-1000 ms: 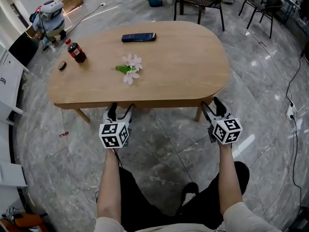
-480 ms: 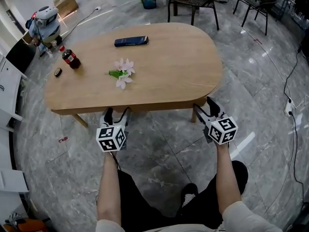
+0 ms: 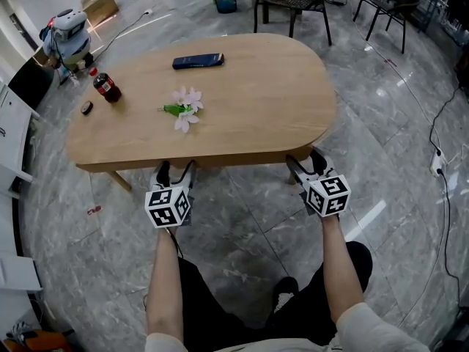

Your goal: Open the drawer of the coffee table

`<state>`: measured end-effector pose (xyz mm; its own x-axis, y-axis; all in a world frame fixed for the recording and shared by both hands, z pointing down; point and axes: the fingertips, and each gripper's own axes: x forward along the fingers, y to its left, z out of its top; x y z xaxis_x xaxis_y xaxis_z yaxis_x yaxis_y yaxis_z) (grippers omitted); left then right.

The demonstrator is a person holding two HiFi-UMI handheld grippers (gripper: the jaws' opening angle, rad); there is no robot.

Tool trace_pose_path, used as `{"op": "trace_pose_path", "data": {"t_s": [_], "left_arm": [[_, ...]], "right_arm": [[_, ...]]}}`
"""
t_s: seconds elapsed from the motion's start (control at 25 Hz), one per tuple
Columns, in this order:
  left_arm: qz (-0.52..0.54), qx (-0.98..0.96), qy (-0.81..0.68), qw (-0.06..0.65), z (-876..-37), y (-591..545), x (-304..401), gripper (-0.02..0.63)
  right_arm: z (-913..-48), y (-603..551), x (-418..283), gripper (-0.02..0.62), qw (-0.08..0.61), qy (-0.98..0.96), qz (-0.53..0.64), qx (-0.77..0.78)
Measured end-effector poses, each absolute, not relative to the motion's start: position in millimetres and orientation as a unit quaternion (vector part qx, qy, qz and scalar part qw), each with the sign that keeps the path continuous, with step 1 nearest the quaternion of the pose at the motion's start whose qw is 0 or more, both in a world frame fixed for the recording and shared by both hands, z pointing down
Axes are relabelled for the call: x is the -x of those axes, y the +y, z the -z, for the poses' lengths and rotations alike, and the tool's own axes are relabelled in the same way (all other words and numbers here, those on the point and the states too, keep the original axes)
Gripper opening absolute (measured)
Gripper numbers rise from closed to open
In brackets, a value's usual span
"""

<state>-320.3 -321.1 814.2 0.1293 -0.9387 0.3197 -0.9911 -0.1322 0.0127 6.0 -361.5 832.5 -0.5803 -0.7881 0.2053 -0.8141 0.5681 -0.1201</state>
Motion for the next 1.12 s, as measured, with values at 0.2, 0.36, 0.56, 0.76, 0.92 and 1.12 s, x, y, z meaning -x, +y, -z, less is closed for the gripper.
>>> {"op": "trace_pose_path", "data": {"t_s": [0.2,0.36,0.56,0.76,0.92,1.12], "left_arm": [[-0.118,-0.737,-0.657,0.11,-812.9,-318.8,321.4,0.321],[-0.116,-0.74,-0.654,0.109,-813.2,-312.3,319.0,0.321],[-0.114,-0.739,-0.655,0.109,-812.8,-295.8,319.3,0.321],[-0.106,-0.745,-0.65,0.105,-813.3,-287.3,319.3,0.322],[-0.105,-0.769,-0.624,0.098,-813.8,-284.9,319.7,0.321],[-0.126,-0.799,-0.58,0.094,-810.6,-288.8,321.5,0.322]], "right_arm": [[-830.1,-357.8,-7.7,0.275,0.061,-0.879,-0.097,-0.463],[-831.2,-347.7,-9.0,0.276,0.074,-0.878,-0.093,-0.463],[-831.3,-332.6,-8.4,0.276,0.086,-0.878,-0.097,-0.46],[-832.1,-321.8,-8.9,0.276,0.088,-0.879,-0.104,-0.458],[-831.1,-319.0,-8.1,0.279,0.089,-0.885,-0.11,-0.443],[-819.1,-324.1,-3.6,0.31,0.099,-0.896,-0.113,-0.419]]}}
